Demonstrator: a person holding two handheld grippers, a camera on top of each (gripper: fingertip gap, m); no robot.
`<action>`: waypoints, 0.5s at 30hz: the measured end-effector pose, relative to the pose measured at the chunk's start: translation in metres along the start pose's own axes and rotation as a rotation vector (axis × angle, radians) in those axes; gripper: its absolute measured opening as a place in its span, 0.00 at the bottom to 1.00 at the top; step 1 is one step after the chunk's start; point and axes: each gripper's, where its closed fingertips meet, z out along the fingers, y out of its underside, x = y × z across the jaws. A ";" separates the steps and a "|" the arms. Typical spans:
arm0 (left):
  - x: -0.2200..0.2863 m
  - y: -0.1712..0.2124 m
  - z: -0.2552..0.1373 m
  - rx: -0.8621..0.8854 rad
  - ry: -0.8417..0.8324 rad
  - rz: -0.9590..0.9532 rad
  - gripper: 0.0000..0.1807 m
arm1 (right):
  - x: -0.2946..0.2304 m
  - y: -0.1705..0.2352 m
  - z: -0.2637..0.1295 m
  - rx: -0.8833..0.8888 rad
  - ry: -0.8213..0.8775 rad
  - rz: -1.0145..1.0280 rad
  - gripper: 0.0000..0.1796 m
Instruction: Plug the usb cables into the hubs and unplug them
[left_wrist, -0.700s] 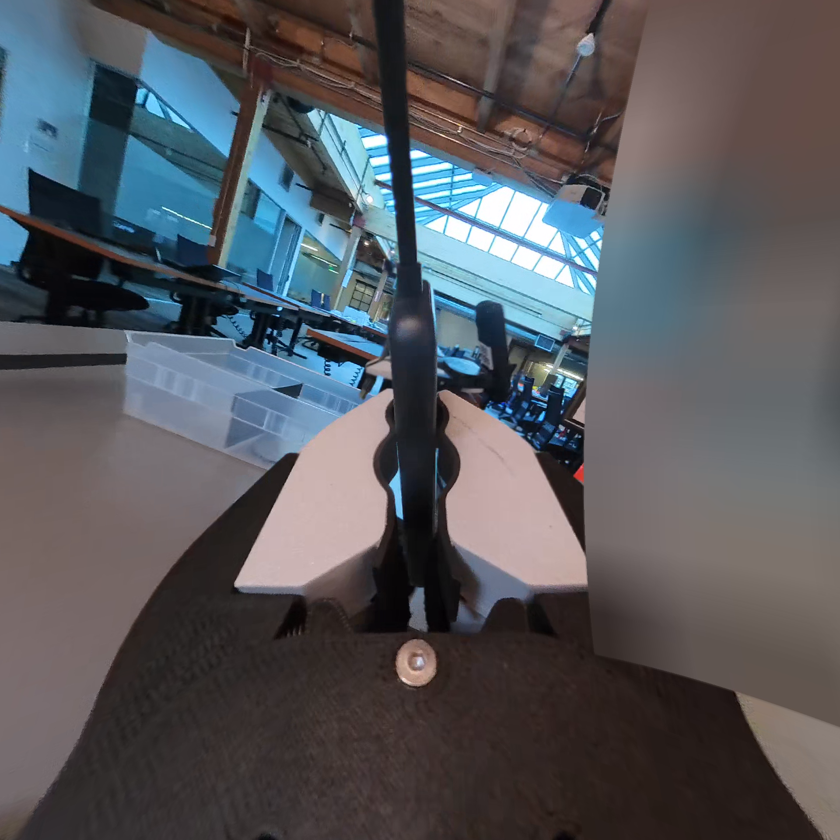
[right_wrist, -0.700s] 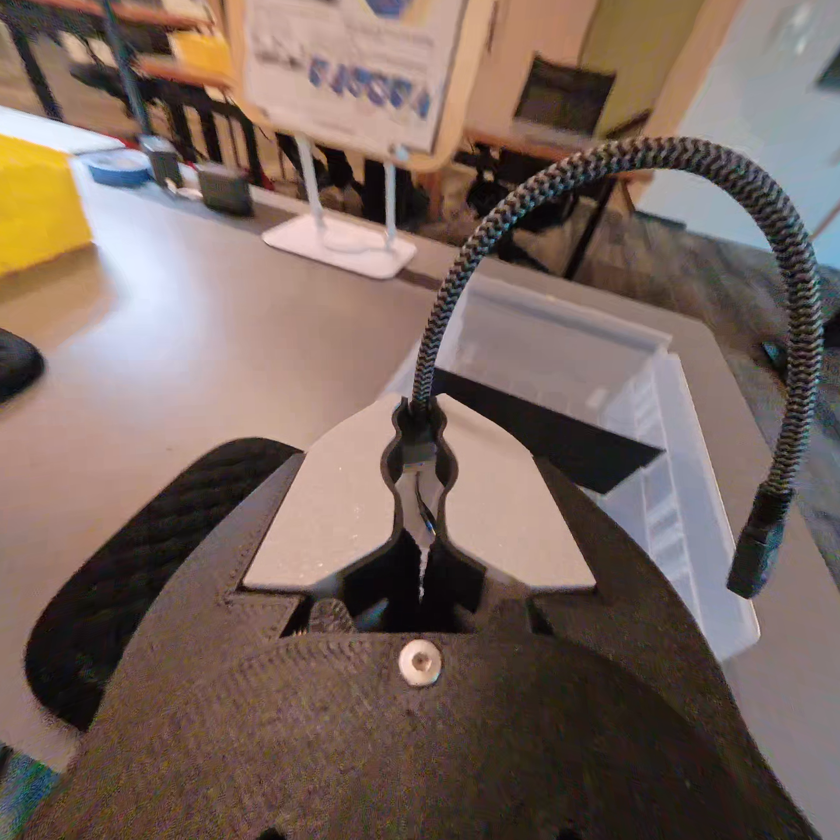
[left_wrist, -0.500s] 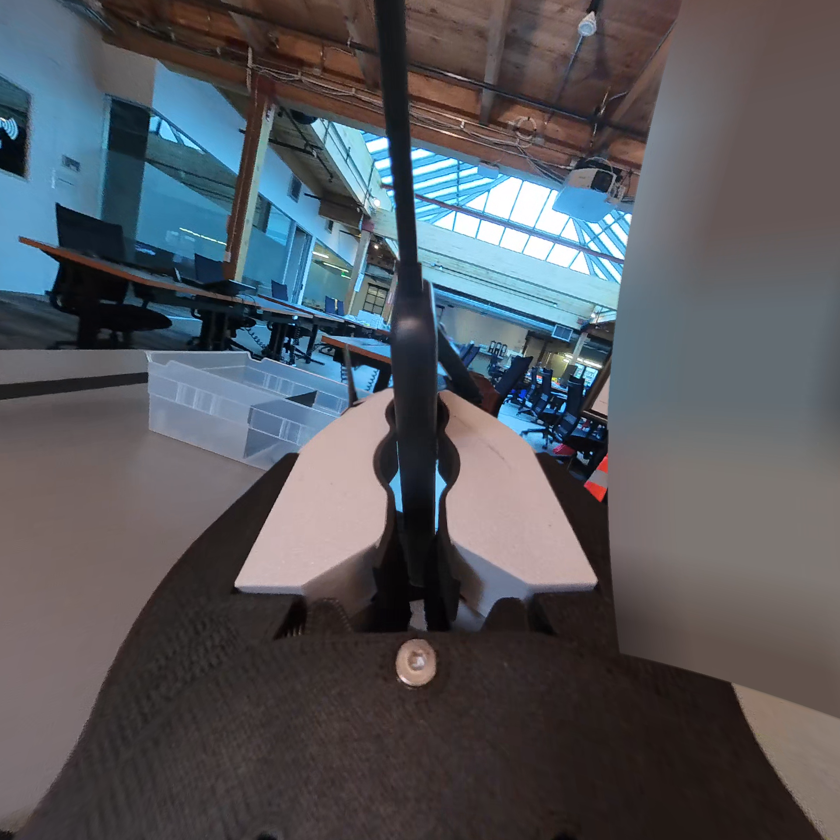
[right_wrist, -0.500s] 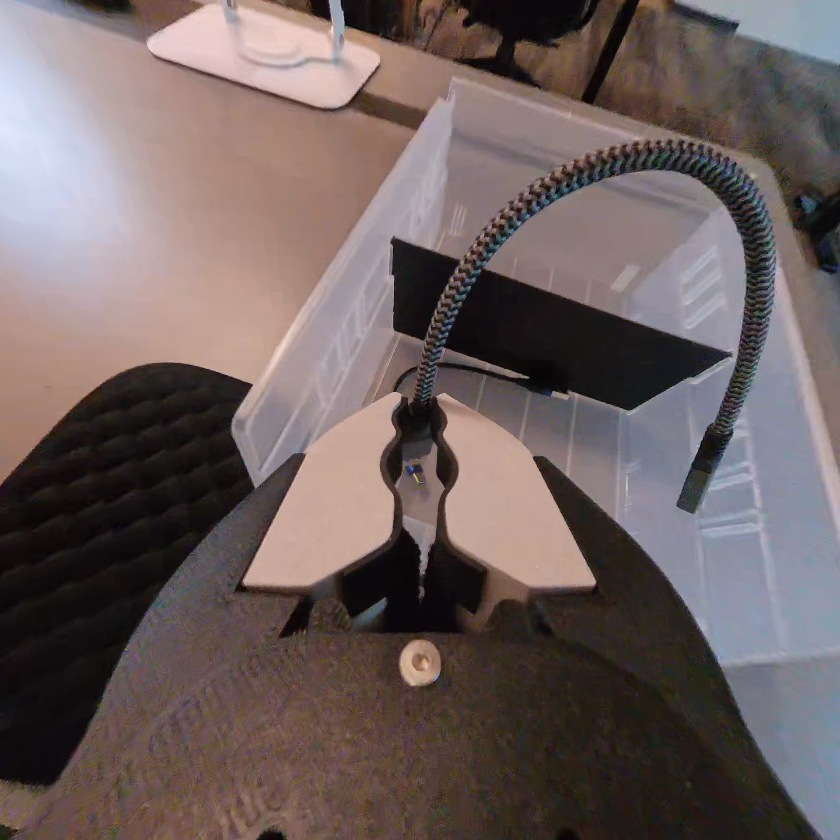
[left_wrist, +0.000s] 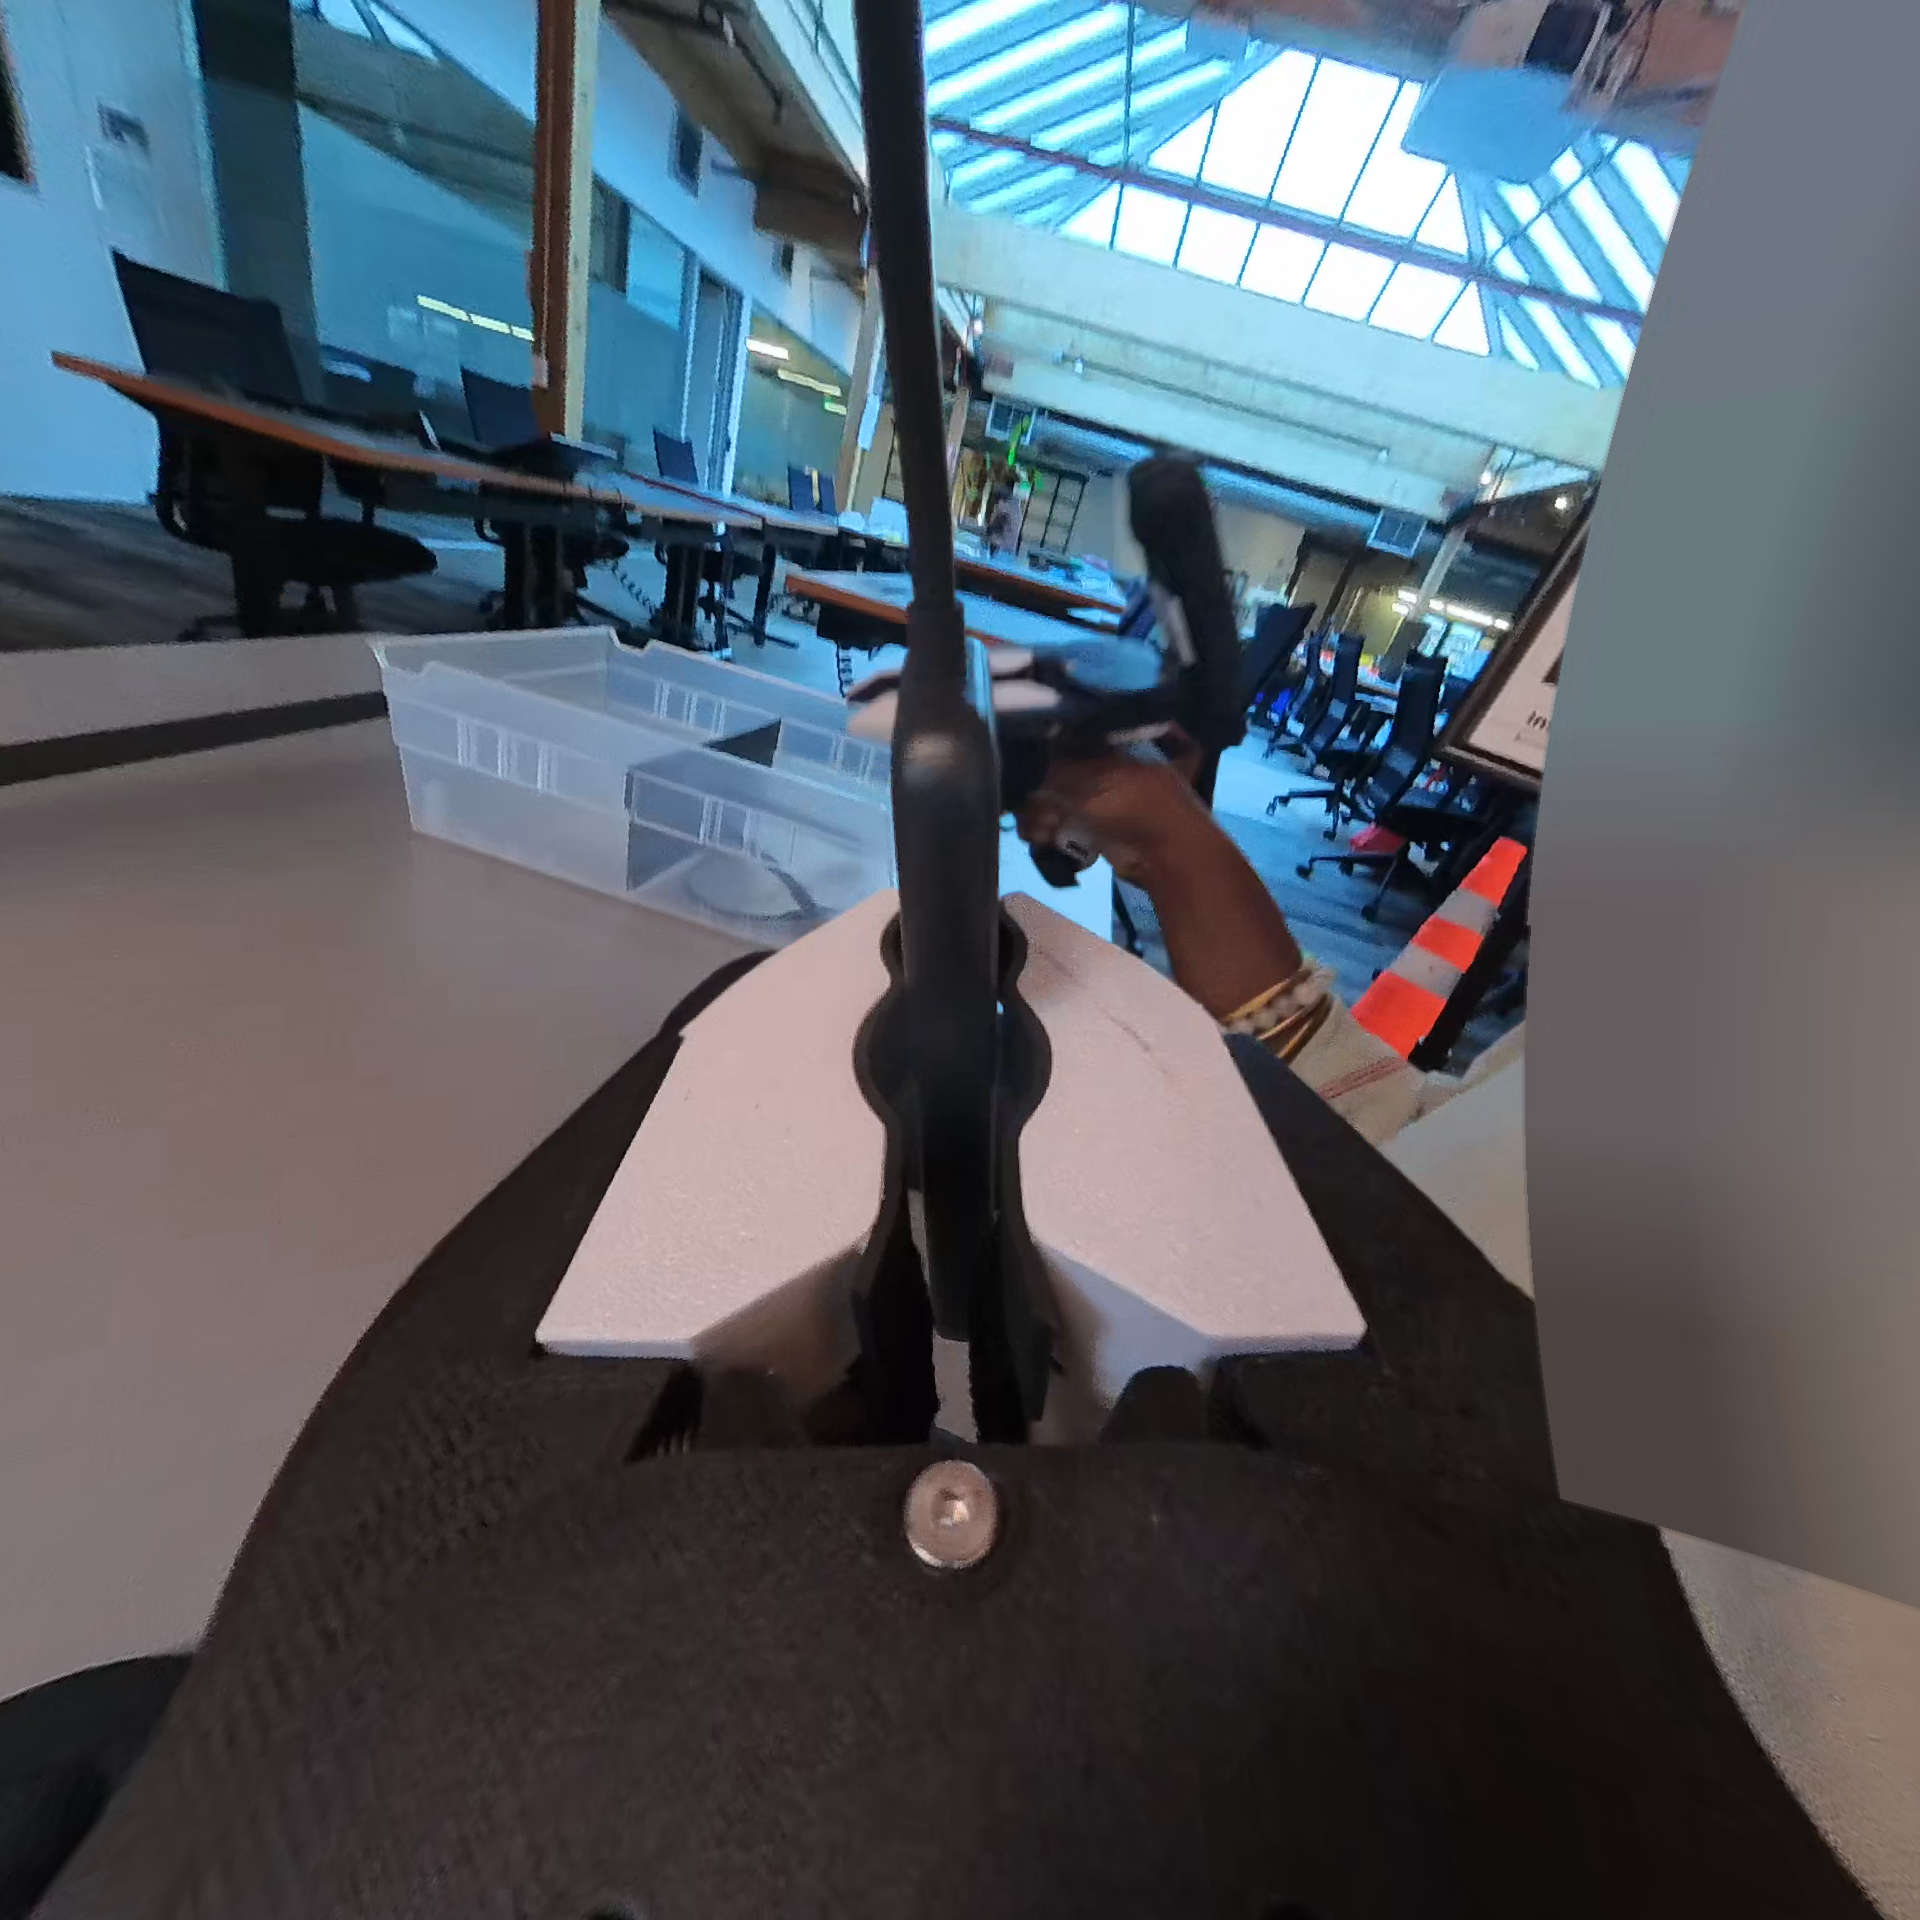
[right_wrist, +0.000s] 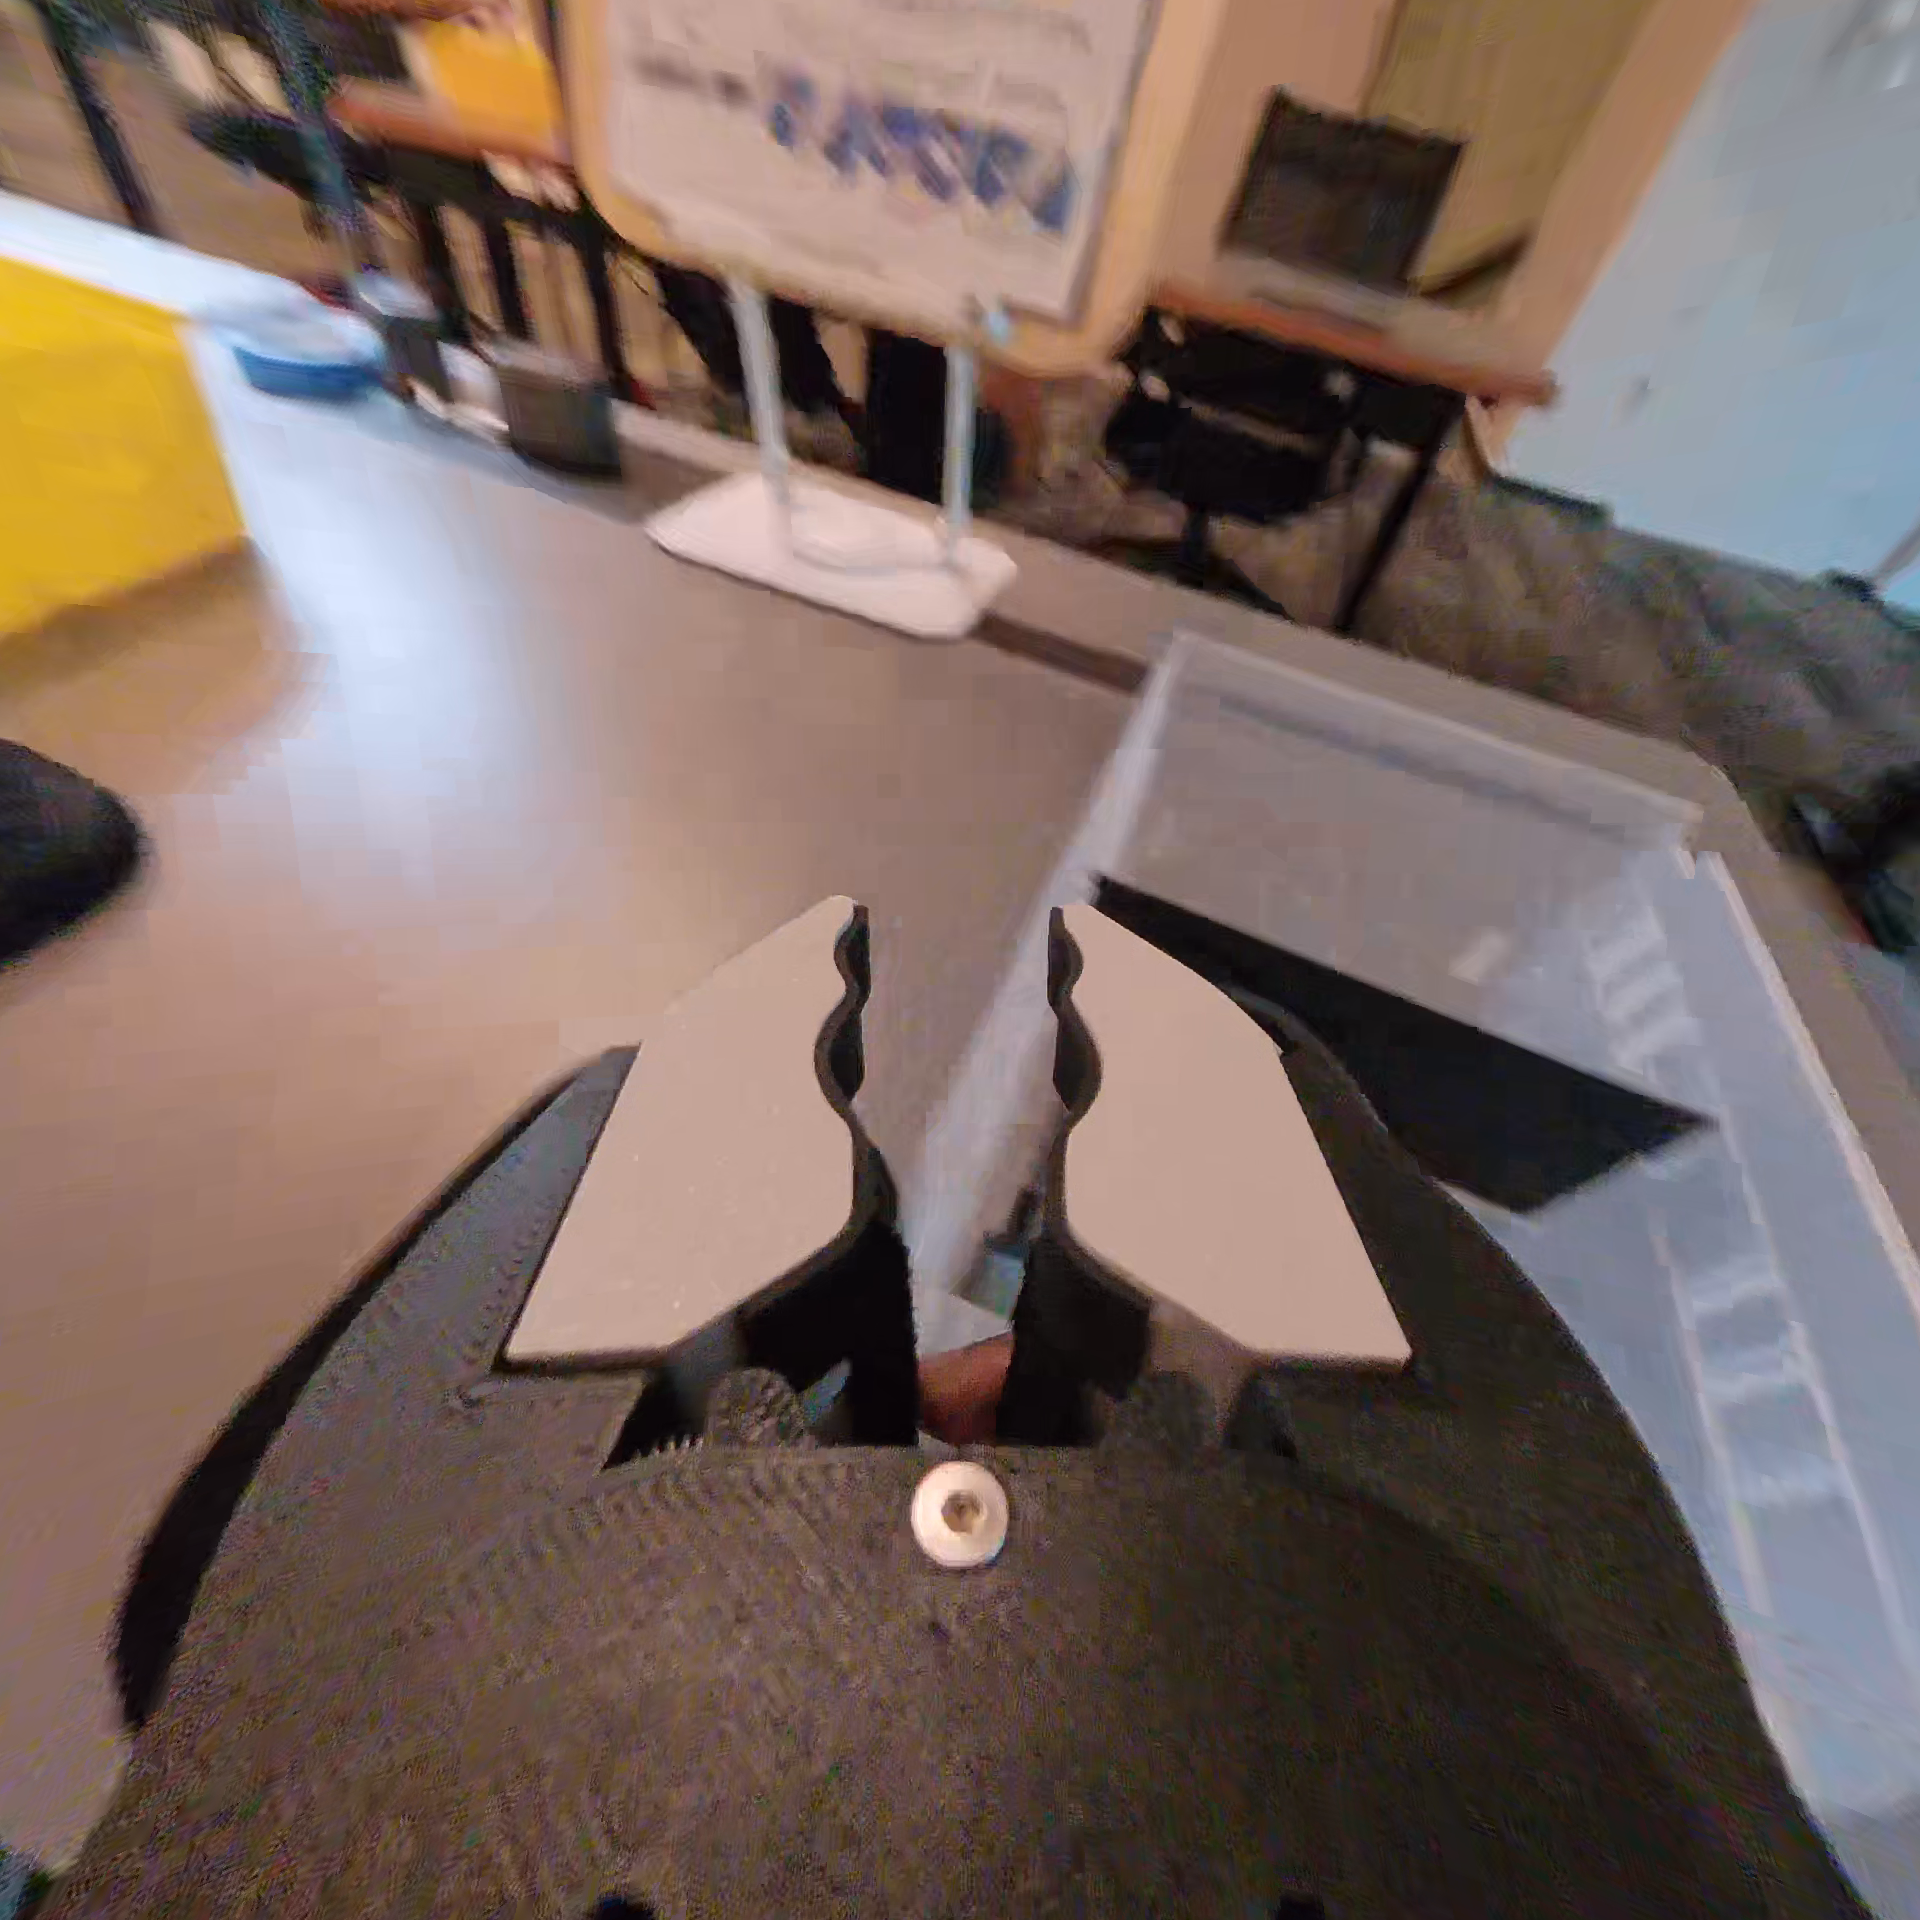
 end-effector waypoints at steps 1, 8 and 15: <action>0.000 0.003 0.001 -0.016 0.006 -0.004 0.07 | -0.024 -0.018 -0.003 0.079 -0.093 -0.004 0.18; 0.006 0.032 0.010 -0.150 0.066 -0.005 0.07 | -0.230 -0.076 -0.030 0.275 -0.942 -0.127 0.24; 0.023 0.052 0.008 -0.282 0.145 0.088 0.07 | -0.267 -0.058 -0.031 0.214 -1.196 -0.145 0.07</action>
